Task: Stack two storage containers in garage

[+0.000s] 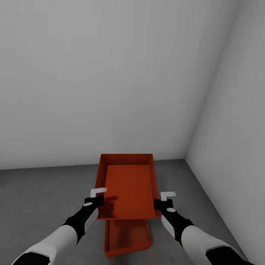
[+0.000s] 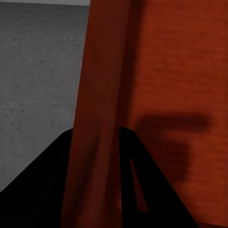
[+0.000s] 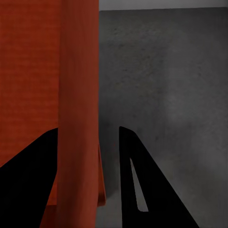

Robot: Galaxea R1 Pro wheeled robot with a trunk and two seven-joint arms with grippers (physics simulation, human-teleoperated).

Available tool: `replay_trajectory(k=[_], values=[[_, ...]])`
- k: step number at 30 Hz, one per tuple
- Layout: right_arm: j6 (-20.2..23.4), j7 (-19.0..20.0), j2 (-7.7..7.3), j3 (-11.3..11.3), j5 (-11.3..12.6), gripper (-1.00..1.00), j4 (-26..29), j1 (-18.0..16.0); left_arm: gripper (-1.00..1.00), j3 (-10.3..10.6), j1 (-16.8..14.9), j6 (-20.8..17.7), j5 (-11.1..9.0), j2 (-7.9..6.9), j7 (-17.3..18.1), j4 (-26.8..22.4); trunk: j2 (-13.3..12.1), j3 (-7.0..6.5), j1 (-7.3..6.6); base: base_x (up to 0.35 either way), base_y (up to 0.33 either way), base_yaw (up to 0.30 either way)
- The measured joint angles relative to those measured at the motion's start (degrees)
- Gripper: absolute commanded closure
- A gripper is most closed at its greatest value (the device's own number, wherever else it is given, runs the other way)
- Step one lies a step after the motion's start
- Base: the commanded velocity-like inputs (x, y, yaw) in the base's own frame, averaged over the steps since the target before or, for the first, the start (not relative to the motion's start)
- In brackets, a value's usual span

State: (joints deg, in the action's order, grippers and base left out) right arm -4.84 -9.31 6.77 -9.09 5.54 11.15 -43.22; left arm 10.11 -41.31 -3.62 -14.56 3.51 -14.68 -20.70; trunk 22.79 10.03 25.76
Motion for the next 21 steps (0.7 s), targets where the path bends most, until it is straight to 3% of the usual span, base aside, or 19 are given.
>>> replay_trajectory(k=[21], values=[[0.0, 0.0, -0.02, -0.1, 0.0, 1.00, 0.1, 0.0, 1.00, 0.0, 0.0, 0.1, 0.0, 0.01, 0.0, 0.0, 0.0, 1.91, 0.00, 0.000, 0.000, 0.000]])
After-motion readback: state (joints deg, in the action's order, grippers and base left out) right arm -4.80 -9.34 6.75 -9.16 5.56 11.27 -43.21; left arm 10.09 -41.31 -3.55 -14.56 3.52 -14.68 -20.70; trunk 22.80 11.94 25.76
